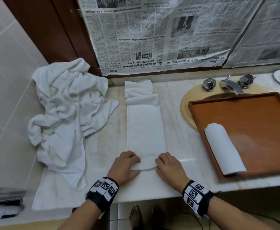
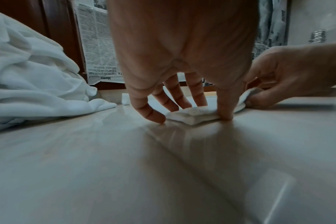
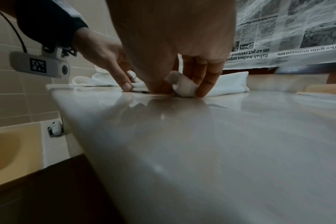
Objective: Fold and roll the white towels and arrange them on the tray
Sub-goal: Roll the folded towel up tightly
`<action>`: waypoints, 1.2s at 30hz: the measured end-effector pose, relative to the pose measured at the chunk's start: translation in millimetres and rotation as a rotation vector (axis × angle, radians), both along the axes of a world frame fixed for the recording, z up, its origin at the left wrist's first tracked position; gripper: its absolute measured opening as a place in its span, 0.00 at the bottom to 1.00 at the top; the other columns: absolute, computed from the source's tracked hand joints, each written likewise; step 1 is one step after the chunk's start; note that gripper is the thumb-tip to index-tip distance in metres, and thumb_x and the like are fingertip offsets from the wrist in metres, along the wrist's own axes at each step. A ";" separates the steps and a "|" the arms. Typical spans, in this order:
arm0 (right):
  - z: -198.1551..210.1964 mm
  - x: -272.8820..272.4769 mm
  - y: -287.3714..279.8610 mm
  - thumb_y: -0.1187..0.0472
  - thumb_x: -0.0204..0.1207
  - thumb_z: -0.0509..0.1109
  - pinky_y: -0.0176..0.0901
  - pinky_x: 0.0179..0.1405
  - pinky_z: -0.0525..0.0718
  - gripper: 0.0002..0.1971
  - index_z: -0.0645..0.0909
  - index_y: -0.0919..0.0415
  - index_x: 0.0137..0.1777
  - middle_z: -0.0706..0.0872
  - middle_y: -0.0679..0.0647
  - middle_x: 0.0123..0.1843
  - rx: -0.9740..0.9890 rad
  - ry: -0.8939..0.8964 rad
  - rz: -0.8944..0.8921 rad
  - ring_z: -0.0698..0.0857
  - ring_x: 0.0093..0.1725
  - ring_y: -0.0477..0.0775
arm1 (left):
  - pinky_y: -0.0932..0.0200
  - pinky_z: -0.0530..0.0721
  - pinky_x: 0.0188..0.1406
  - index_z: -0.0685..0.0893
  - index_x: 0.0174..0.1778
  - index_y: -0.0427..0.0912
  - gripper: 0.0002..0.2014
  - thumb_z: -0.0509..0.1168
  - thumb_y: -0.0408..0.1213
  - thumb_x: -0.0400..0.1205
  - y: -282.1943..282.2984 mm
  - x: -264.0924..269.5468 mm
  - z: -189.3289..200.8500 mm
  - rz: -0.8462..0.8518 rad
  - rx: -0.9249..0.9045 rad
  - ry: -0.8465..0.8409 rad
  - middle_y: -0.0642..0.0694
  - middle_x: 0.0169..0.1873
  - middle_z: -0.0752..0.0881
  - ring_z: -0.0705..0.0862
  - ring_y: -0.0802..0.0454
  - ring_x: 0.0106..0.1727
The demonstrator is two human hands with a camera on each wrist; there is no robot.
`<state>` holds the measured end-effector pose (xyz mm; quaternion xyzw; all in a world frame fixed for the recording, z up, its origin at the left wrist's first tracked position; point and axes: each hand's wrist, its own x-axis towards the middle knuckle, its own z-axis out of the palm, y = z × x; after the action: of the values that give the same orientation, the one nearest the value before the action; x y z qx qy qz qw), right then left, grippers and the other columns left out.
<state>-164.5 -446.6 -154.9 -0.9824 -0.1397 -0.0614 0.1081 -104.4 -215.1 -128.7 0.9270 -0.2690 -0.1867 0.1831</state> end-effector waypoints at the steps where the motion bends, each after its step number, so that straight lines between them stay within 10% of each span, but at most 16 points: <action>1: 0.0 0.4 0.8 0.66 0.57 0.80 0.47 0.28 0.78 0.11 0.83 0.61 0.39 0.82 0.55 0.39 0.016 0.001 -0.020 0.81 0.37 0.58 | 0.52 0.76 0.62 0.81 0.64 0.55 0.18 0.67 0.52 0.79 -0.5 0.5 0.4 -0.002 0.008 -0.020 0.55 0.64 0.76 0.72 0.53 0.69; 12: 16.1 3.1 -14.3 0.58 0.85 0.63 0.45 0.50 0.79 0.13 0.81 0.58 0.66 0.86 0.53 0.54 0.330 0.272 -0.115 0.81 0.53 0.52 | 0.51 0.81 0.40 0.83 0.56 0.48 0.17 0.57 0.52 0.81 -11.4 -14.6 -2.6 0.018 0.088 -0.194 0.48 0.49 0.84 0.79 0.43 0.57; 20: 20.6 0.9 -26.4 0.56 0.87 0.64 0.38 0.43 0.72 0.09 0.82 0.57 0.62 0.85 0.45 0.43 0.464 0.362 -0.167 0.79 0.39 0.41 | 0.72 0.74 0.43 0.89 0.54 0.50 0.08 0.70 0.47 0.83 2.2 -6.1 10.4 0.387 -0.304 0.123 0.54 0.42 0.87 0.83 0.57 0.45; 25: 21.6 2.7 -19.3 0.57 0.84 0.68 0.32 0.44 0.76 0.06 0.79 0.51 0.59 0.83 0.46 0.43 0.553 0.366 -0.246 0.80 0.41 0.41 | 0.56 0.83 0.44 0.86 0.44 0.54 0.06 0.69 0.51 0.80 -6.6 -9.9 9.7 0.499 -0.233 0.135 0.55 0.37 0.86 0.85 0.52 0.43; 31: 23.1 1.1 -20.1 0.52 0.82 0.70 0.32 0.45 0.73 0.08 0.86 0.54 0.47 0.80 0.45 0.44 0.546 0.387 -0.197 0.80 0.42 0.41 | 0.55 0.82 0.44 0.82 0.54 0.56 0.05 0.65 0.45 0.84 -11.3 -20.3 2.8 0.360 -0.142 -0.004 0.57 0.55 0.74 0.73 0.55 0.55; 36: 27.8 -4.4 -25.1 0.60 0.81 0.71 0.27 0.48 0.73 0.07 0.89 0.56 0.55 0.83 0.45 0.46 0.515 0.453 -0.122 0.80 0.44 0.39 | 0.57 0.76 0.45 0.89 0.54 0.53 0.09 0.63 0.40 0.87 -12.4 -25.7 -1.5 0.246 -0.110 -0.082 0.58 0.53 0.82 0.74 0.50 0.57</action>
<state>-168.9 -471.6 -127.1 -0.9181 -0.0330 0.1186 0.3768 -130.0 -227.5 -130.1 0.9483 -0.1703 -0.1100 0.2440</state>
